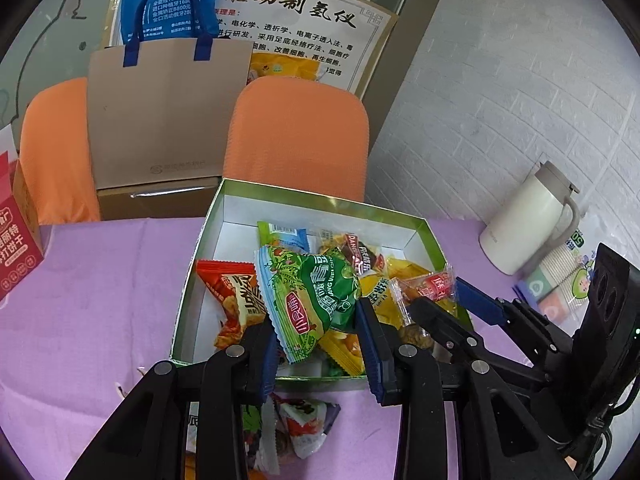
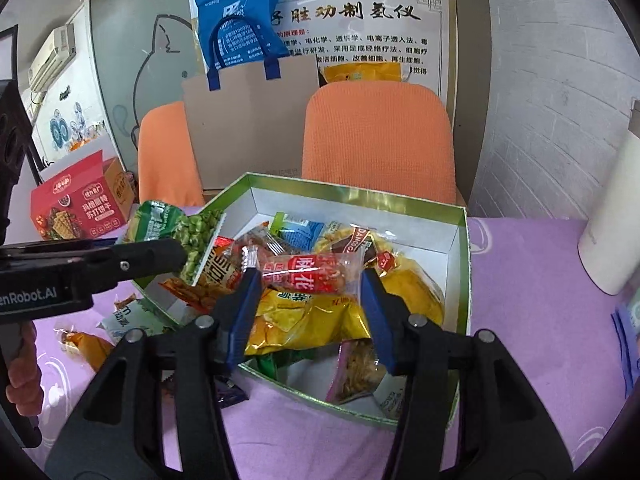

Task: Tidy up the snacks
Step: 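Carry both packets over the green box and open both grippers, then withdraw both grippers from the box toward the remaining snacks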

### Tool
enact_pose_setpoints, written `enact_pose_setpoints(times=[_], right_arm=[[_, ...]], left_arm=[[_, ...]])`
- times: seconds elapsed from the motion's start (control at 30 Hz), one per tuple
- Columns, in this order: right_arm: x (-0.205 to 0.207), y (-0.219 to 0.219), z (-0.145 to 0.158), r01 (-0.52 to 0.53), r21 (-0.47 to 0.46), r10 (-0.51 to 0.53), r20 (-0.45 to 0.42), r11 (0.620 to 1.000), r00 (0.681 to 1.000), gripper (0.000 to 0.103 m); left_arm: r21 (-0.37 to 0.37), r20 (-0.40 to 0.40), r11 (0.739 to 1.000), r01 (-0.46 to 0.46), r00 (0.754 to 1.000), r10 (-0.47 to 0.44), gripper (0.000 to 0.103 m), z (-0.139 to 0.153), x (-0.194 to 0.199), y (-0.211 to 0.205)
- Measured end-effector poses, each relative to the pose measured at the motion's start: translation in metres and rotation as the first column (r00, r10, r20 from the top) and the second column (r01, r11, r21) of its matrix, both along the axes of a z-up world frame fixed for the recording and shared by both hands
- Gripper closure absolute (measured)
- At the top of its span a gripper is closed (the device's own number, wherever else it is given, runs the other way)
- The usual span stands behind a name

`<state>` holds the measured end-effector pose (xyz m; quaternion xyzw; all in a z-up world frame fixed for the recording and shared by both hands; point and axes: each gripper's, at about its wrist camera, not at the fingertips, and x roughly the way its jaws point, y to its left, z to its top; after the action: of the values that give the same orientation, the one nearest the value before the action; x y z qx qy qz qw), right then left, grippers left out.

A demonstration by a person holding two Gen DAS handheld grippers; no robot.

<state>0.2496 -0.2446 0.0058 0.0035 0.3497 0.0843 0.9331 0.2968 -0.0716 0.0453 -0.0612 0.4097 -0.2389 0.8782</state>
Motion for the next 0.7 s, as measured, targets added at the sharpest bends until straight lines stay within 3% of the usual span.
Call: enact_pose_setpoints(times=[0.03,0.07,0.1,0.13,0.17,0.23,0.47,0.7], right_arm=[[-0.001,0.001,-0.002,0.006,-0.021,-0.006,0.011,1.000,1.000,0.043],[-0.004,0.001,-0.003,0.013,-0.039,-0.012,0.030,0.999,0.999,0.039],[-0.008,0.000,-0.003,0.018,-0.051,-0.016,0.052,0.999,0.999,0.028],[-0.011,-0.002,-0.003,0.025,-0.056,-0.021,0.071,0.998,0.997,0.020],[-0.014,-0.004,-0.002,0.034,-0.055,-0.029,0.082,0.998,0.996,0.018],[-0.014,-0.007,-0.003,0.048,-0.047,-0.044,0.070,0.998,0.997,0.018],[-0.027,-0.006,0.007,0.055,-0.008,-0.055,0.043,0.998,0.998,0.017],[-0.066,0.008,0.034,0.010,0.051,-0.013,0.062,0.999,0.998,0.006]], left_arm=[[0.000,-0.004,1.000,-0.007,1.000,0.007,0.065,-0.004,0.003,0.001],[-0.010,-0.008,1.000,-0.010,1.000,0.010,0.053,-0.007,0.005,0.003],[-0.019,-0.016,1.000,-0.015,1.000,0.015,0.041,-0.010,0.006,0.007],[-0.028,-0.017,0.999,-0.035,0.999,0.035,0.020,-0.012,0.006,0.012],[-0.040,-0.001,0.997,-0.064,0.998,0.064,0.015,-0.014,0.004,0.017],[-0.054,0.021,0.994,-0.091,0.996,0.092,0.014,-0.015,0.002,0.025],[-0.036,-0.012,0.991,-0.127,0.992,0.127,0.013,-0.016,-0.006,0.037],[-0.038,0.025,0.992,-0.119,0.992,0.120,0.013,0.004,-0.038,0.048]])
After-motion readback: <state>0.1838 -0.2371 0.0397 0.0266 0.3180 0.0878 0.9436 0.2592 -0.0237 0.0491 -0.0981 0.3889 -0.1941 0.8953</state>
